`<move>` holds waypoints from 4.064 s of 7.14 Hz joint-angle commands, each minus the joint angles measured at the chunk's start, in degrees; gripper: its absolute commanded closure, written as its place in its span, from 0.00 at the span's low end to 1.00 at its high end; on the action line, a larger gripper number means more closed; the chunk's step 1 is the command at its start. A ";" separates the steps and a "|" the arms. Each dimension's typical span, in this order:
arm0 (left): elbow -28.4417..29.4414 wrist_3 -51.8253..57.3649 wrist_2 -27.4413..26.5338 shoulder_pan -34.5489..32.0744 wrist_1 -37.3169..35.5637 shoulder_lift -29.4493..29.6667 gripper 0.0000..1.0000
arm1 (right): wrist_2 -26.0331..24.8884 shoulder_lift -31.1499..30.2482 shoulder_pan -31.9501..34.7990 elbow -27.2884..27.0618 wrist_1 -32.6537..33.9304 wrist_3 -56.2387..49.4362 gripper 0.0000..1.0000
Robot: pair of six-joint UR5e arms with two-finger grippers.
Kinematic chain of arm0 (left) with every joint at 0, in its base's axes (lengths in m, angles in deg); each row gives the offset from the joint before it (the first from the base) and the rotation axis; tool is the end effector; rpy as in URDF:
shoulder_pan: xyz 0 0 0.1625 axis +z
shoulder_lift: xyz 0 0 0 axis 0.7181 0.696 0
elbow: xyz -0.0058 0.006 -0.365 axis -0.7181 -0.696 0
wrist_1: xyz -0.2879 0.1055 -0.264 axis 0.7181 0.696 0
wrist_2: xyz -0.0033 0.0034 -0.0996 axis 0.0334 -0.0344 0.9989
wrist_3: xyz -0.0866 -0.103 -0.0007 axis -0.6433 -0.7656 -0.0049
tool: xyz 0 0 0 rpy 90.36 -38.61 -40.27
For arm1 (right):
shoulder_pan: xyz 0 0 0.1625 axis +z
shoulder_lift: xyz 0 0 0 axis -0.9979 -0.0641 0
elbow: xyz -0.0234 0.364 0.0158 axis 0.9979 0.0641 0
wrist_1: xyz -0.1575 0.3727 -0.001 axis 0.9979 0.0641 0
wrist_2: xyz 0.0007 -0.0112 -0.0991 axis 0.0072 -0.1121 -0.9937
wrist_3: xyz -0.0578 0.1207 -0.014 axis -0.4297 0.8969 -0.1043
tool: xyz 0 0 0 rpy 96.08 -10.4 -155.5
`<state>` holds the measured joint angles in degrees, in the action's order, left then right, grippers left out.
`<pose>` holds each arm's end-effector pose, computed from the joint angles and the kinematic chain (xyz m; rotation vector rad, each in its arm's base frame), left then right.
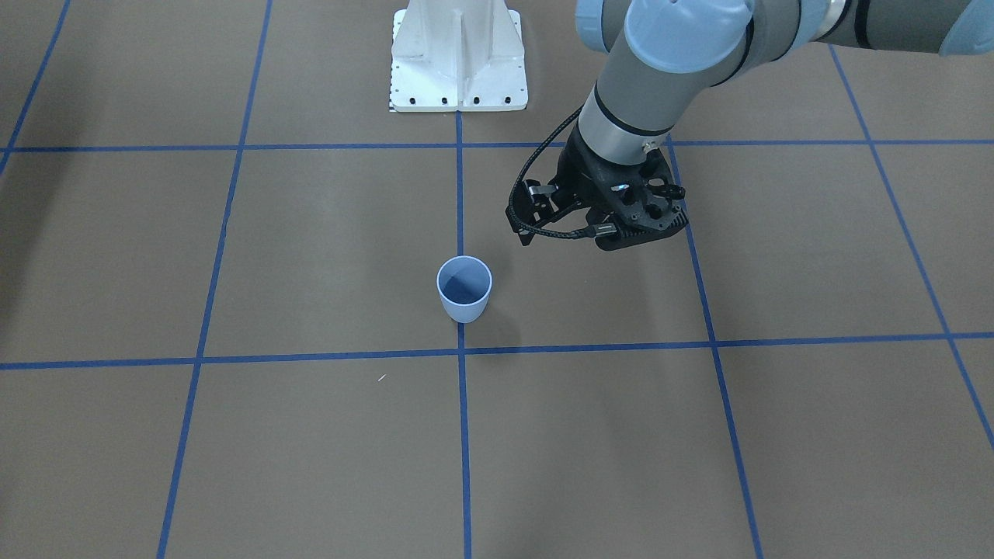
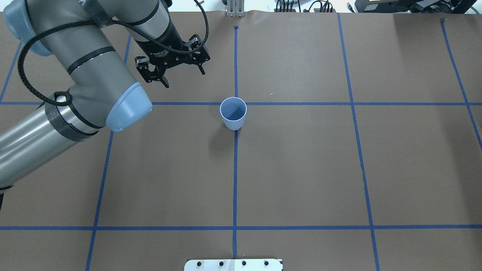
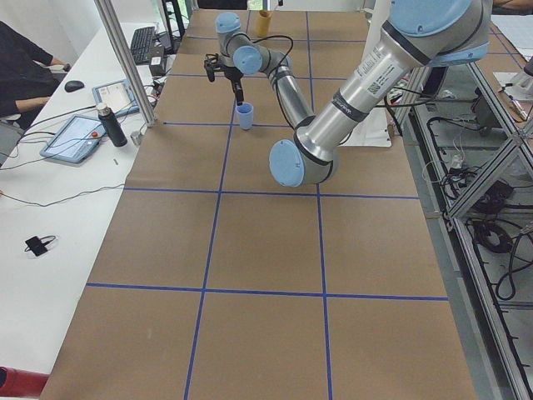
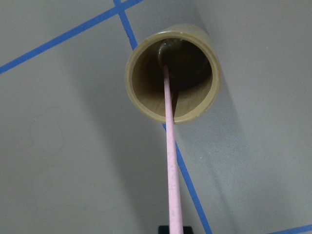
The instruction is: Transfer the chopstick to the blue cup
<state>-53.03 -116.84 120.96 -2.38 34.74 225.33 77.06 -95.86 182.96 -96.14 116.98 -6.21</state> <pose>0.3822 -0.5077 0.1051 -0.1167 0.9760 -0.2845 0.0683 -0.3908 0.6273 -0.2863 -0.9697 0.3055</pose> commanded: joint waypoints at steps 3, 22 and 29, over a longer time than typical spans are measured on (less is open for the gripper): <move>-0.88 0.00 0.18 -0.07 0.00 -0.07 0.02 | -0.77 5.41 3.99 -0.20 6.62 0.09 1.00; 4.92 48.16 3.88 -25.12 0.53 -18.97 0.02 | -8.50 66.79 -54.60 4.71 -4.83 71.97 1.00; 5.89 48.16 3.88 -25.12 0.70 -18.70 0.02 | -7.18 59.69 -54.53 1.31 -4.86 72.25 1.00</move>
<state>-47.36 -68.67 124.89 -27.53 35.45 206.55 69.78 -33.99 128.33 -92.98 112.16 66.02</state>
